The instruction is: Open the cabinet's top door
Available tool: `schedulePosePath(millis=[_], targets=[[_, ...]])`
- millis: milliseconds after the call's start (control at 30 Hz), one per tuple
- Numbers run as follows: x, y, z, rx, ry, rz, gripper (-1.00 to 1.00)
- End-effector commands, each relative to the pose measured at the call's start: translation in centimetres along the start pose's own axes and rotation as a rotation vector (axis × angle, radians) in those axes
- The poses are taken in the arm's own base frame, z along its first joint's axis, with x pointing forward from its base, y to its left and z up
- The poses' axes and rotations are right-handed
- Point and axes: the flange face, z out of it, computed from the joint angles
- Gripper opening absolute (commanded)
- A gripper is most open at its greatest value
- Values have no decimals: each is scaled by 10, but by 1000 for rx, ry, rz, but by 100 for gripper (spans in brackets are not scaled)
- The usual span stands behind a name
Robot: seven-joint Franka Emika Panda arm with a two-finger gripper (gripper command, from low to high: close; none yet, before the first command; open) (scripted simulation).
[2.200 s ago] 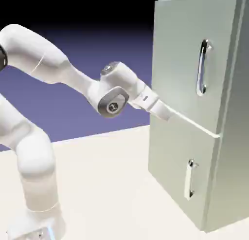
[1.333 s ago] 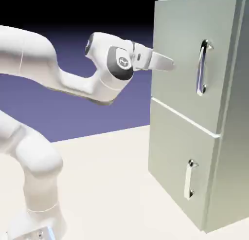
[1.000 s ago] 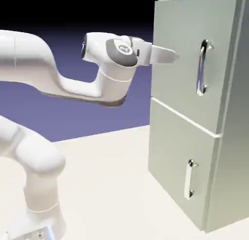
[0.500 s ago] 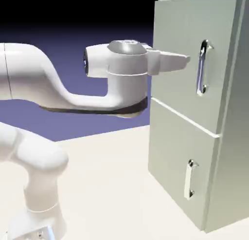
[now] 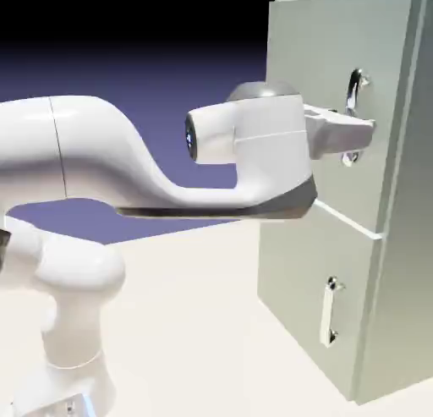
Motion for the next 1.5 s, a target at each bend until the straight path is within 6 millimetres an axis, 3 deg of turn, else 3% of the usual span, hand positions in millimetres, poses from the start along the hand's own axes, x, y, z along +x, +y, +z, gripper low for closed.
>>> schedulePosePath(millis=[0,200,400,533,967,1467], targets=[[-2,-2,-6,-12,12,0,-100],[-14,-14,-39,-80,83,0,-100],[-14,-15,-42,-85,88,-1,-100],[-26,-26,-67,-143,143,0,-100],[-77,-77,-147,-342,342,0,-100],[-142,-142,-203,-545,545,0,-100]])
